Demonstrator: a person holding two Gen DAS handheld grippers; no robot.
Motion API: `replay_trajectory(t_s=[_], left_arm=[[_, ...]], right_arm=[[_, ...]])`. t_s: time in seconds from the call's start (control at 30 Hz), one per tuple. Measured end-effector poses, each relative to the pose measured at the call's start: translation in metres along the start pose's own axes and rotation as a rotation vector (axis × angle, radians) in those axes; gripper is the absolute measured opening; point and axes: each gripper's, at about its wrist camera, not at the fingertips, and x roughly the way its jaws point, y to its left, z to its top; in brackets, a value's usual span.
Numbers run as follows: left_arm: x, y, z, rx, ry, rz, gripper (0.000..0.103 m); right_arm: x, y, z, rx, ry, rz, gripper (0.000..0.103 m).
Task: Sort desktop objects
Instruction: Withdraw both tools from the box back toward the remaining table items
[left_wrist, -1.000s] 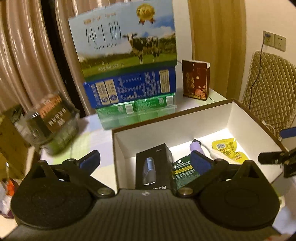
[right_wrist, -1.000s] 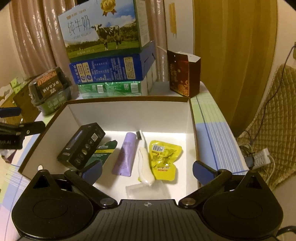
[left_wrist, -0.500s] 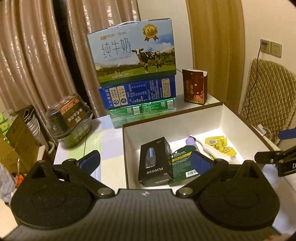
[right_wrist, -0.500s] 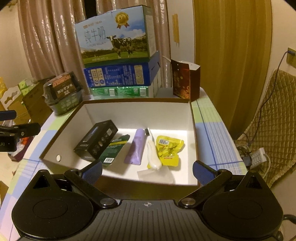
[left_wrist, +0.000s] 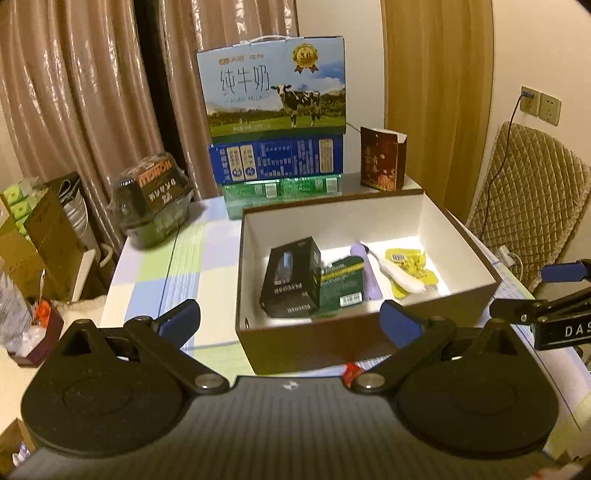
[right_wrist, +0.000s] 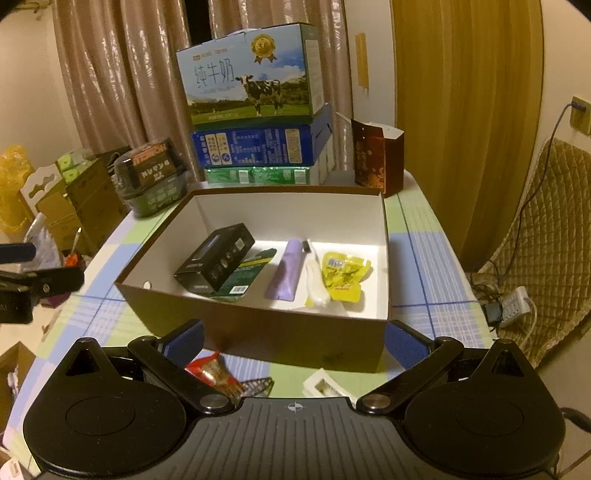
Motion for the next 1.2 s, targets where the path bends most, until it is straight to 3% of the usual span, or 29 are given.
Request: replay_trajectory(t_s=[0.67,1.2], left_arm=[[-0.033,-0.031,-0.038,-0.033,0.091,0.007,0.102],[-0.041,-0.042,-0.069,-0.061,0.174,0.044,0.102]], right_arm=[[-0.038,0.001,-0.03,-0.072,0.003,0.047,0.101],[-0.038,-0.004,-0.061,-0.094,0.088,0.088,0.101]])
